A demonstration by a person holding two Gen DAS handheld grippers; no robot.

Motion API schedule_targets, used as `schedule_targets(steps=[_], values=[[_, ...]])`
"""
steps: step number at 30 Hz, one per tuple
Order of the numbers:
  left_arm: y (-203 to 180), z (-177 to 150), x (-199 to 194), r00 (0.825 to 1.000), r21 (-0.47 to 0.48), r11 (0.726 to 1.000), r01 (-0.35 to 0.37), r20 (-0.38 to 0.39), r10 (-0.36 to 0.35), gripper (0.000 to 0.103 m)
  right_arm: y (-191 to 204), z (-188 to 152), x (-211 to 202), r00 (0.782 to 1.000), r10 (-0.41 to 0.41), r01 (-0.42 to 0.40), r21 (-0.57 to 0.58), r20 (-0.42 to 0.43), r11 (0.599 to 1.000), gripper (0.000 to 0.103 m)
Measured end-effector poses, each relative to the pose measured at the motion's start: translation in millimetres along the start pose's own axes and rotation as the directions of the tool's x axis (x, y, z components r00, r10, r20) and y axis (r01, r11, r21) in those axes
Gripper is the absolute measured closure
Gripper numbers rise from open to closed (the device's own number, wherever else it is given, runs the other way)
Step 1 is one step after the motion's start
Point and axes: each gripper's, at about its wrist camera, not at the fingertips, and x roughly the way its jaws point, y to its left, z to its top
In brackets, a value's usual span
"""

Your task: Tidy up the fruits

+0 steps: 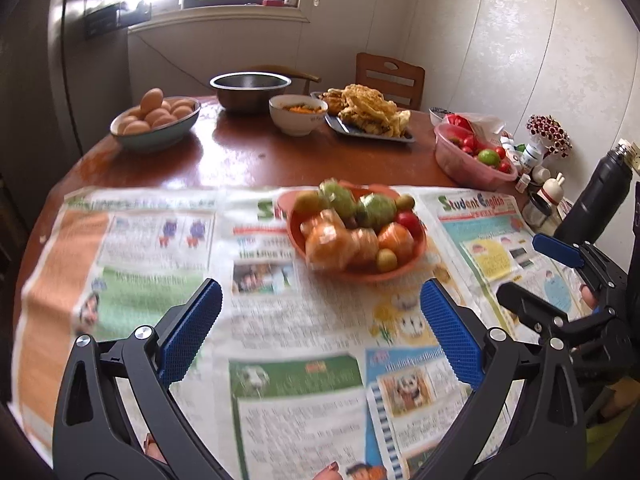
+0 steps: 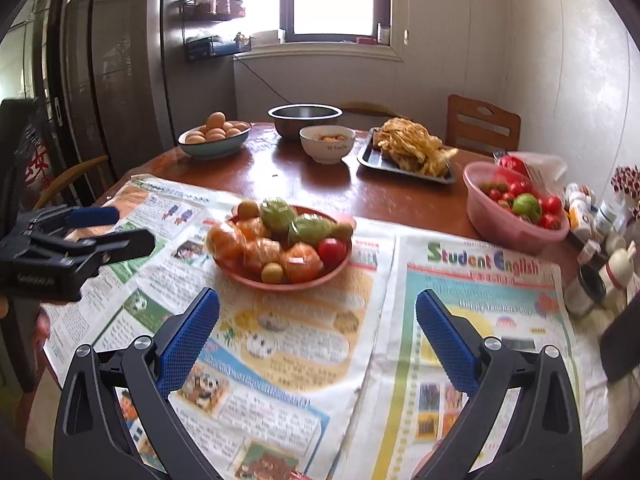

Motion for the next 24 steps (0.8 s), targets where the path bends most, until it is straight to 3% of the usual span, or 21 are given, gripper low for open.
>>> schedule_targets(steps=[13, 24], values=[[-17.4, -41.3, -3.1, 1.0, 0.002, 1.0, -0.016, -0.025, 0.016, 0.01, 5.8, -30.5, -12.8, 1.0, -0.022, 0.023, 0.03, -0.021, 0.999, 0.004], [-19.7, -48.2, -7.1, 0.999, 0.008, 1.0, -0.024, -0.022, 0.024, 0.01, 7.4, -42.3, -14.5, 0.999, -0.024, 0.026, 0.05, -0.025, 0.998, 0.004]])
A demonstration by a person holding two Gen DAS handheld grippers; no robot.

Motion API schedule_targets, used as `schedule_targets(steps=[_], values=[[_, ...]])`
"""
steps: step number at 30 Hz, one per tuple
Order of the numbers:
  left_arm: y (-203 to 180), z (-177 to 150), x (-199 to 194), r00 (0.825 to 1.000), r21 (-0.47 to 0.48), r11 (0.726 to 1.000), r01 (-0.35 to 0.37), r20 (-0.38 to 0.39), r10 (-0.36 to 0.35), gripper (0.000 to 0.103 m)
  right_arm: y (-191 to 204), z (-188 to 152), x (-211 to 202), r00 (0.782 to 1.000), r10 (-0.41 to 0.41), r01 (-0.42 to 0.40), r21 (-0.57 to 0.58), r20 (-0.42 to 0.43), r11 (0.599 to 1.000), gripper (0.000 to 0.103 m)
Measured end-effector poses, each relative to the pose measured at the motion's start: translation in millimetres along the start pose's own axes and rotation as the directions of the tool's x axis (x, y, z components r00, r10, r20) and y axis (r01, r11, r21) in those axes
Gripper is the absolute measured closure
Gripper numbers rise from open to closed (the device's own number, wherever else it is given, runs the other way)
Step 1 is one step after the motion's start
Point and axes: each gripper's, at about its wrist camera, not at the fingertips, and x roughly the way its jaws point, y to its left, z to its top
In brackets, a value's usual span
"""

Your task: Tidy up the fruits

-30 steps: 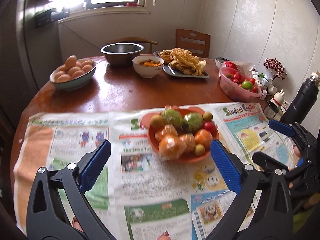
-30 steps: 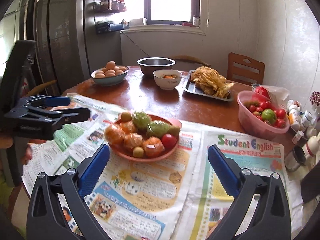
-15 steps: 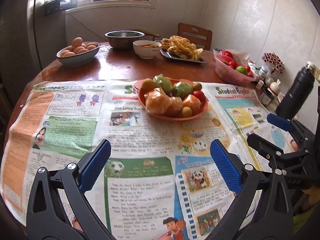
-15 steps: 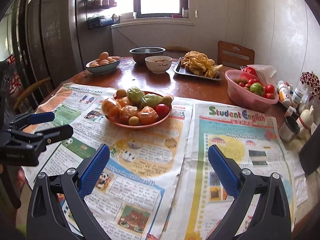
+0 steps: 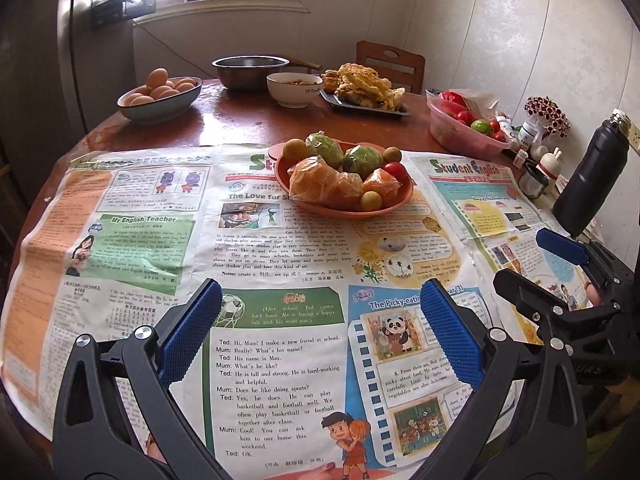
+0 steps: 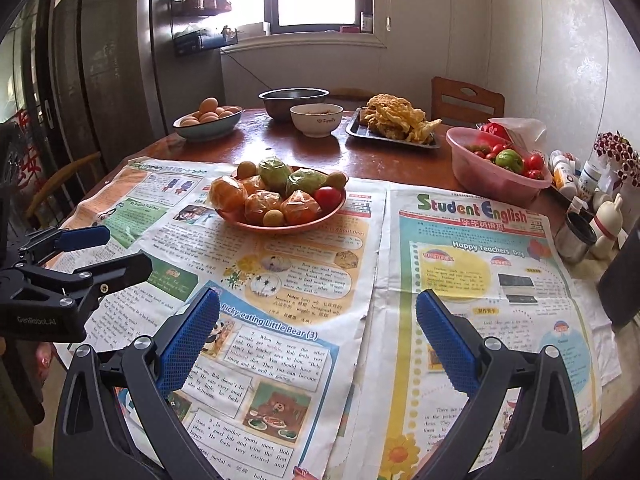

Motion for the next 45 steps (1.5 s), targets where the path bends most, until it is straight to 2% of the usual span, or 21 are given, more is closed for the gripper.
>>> schedule_targets(steps=[45], values=[[-1.0, -1.9, 0.3, 1.0, 0.005, 1.0, 0.004, -0.02, -0.004, 0.01, 3.3, 0.1, 2.1, 1.0, -0.007, 0.007, -0.007, -0.006, 1.0, 0.004]])
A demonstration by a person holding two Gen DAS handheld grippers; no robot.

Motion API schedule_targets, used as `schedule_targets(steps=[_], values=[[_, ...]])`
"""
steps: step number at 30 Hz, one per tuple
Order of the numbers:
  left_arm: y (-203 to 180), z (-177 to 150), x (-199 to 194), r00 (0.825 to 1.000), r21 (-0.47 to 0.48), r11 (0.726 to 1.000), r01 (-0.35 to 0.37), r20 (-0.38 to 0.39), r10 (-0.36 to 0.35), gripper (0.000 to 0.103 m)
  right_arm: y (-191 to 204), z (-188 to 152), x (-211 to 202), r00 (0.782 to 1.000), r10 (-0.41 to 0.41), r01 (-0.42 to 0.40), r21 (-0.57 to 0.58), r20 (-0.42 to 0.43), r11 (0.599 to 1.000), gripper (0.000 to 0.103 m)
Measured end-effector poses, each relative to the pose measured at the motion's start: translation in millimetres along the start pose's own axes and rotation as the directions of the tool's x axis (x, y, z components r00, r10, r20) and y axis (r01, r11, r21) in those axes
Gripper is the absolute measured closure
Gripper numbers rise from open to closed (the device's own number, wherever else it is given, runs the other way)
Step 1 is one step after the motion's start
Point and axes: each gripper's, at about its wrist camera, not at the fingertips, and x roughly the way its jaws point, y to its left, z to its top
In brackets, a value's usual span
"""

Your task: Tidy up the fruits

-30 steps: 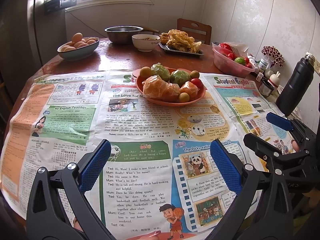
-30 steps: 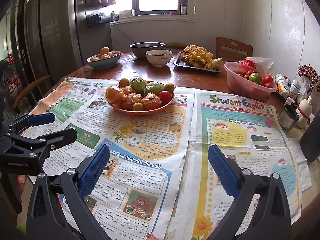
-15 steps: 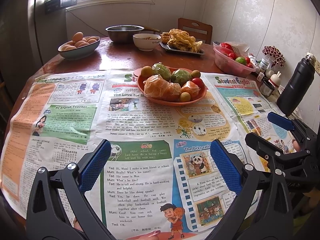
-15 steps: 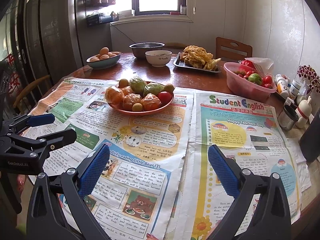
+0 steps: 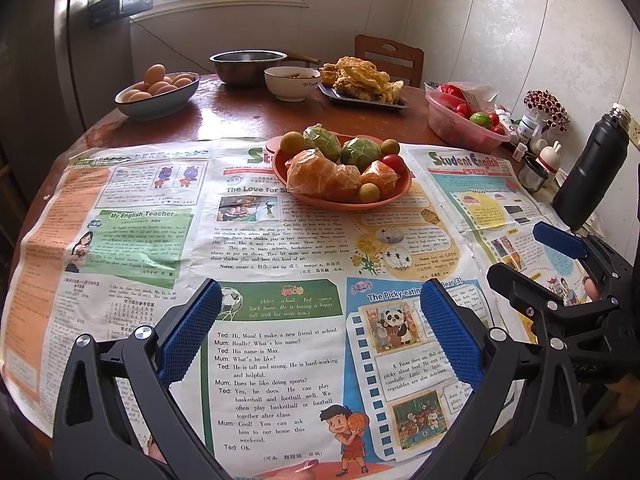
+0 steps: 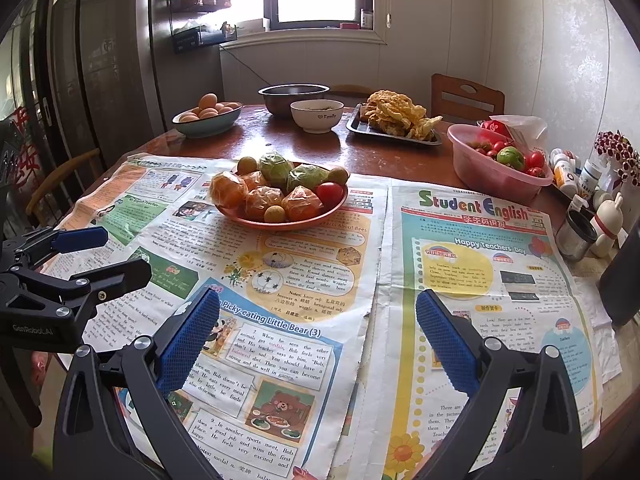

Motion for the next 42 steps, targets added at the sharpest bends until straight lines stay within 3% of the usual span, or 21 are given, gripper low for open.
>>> schedule_targets(steps=[32, 42], values=[[-1.1, -0.7, 0.3, 1.0, 0.014, 1.0, 0.007, 0.0, -0.007, 0.01, 0.3, 1.9, 4.4, 1.0, -0.015, 0.015, -0.009, -0.015, 1.0, 0.004], [10.3, 3.8, -1.6, 1.0, -0.03, 1.0, 0.003, 0.005, -0.003, 0.01, -0.1, 2.8, 12.2, 0.999, -0.024, 0.024, -0.008, -0.035, 1.0, 0.004]])
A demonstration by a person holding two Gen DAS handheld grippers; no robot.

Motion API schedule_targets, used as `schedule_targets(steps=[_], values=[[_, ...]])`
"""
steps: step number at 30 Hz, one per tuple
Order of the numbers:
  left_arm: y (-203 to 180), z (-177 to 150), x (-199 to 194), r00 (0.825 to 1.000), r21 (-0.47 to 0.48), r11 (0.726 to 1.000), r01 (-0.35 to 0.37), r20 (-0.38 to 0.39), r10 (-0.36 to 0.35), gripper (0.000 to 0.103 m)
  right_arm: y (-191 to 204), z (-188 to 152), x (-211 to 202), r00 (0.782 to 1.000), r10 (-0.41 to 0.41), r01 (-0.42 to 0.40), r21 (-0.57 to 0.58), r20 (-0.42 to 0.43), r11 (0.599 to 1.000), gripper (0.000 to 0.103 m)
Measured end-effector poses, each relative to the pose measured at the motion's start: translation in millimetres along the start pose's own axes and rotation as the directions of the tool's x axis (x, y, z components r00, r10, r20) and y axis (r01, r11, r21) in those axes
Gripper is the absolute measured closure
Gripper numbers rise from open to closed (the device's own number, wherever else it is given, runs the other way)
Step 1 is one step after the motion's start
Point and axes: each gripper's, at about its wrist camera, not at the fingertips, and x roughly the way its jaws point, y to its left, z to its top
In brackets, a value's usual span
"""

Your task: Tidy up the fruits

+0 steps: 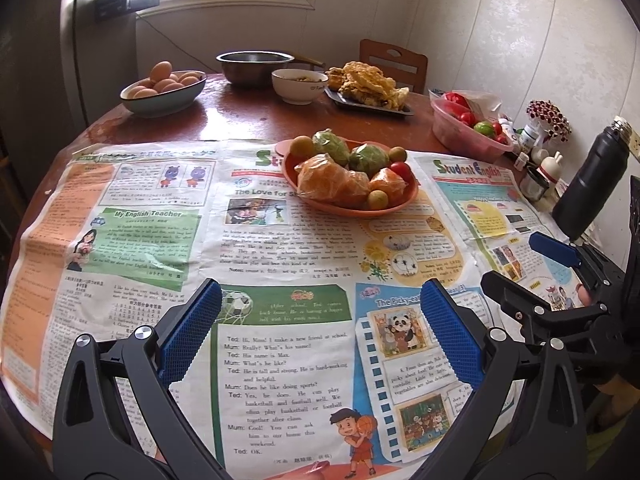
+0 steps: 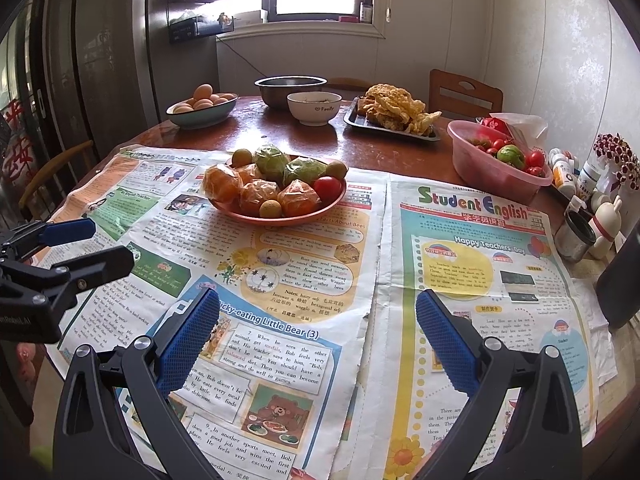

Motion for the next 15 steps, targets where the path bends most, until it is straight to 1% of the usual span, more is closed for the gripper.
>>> schedule_targets(steps=[3, 4, 7, 8, 9, 12, 13, 15], values=[[0.7, 1.2, 2.2, 1.0, 0.002, 1.0, -0.02, -0.007, 0.02, 0.01, -2.7, 0.3, 3.2, 1.0, -0.004, 0.004, 0.007, -0.007, 1.0, 0.004], [1.0, 1.7, 3.0, 1.0, 0.006, 1.0, -0.019, -0.003, 0.019, 0.01, -3.5, 0.4, 4.0, 1.0, -0.005, 0.005, 0.008, -0.008, 1.0, 0.004], [7.9, 4.4, 5.0, 1.0, -0.016, 1.0, 0.003, -0.003, -0.003, 0.01, -8.5, 0.5, 6.6, 1.0, -0.013, 0.013, 0.017, -0.011, 1.0, 0.004], [10.7, 6.1, 5.1, 1.0, -0.024, 1.0, 0.0, 0.001, 0.0, 0.01, -11.8, 0.6, 8.0, 1.0, -0.018, 0.018, 0.025, -0.014, 1.0, 0.004], [14.1, 8.1, 4.5, 1.0, -0.036, 0.999, -0.015, 0.01, 0.015, 0.01, -15.8, 0.9, 9.7, 1.0, -0.021, 0.022, 0.034, -0.016, 0.999, 0.004], [30.3, 17.1, 0.5, 0.994, -0.07, 0.994, -0.086, 0.067, 0.091, 0.01, -30.3, 2.7, 15.0, 0.999, -0.044, 0.046, 0.057, -0.025, 0.997, 0.004], [39.7, 22.0, 1.8, 0.99, -0.083, 0.99, -0.114, 0.068, 0.12, 0.01, -38.9, 4.8, 18.1, 0.998, -0.053, 0.054, 0.067, -0.028, 0.996, 0.004], [56.4, 30.1, 8.2, 0.987, -0.091, 0.985, -0.145, 0.05, 0.15, 0.01, -56.8, 9.1, 26.0, 0.996, -0.086, 0.089, 0.09, -0.039, 0.992, 0.004]])
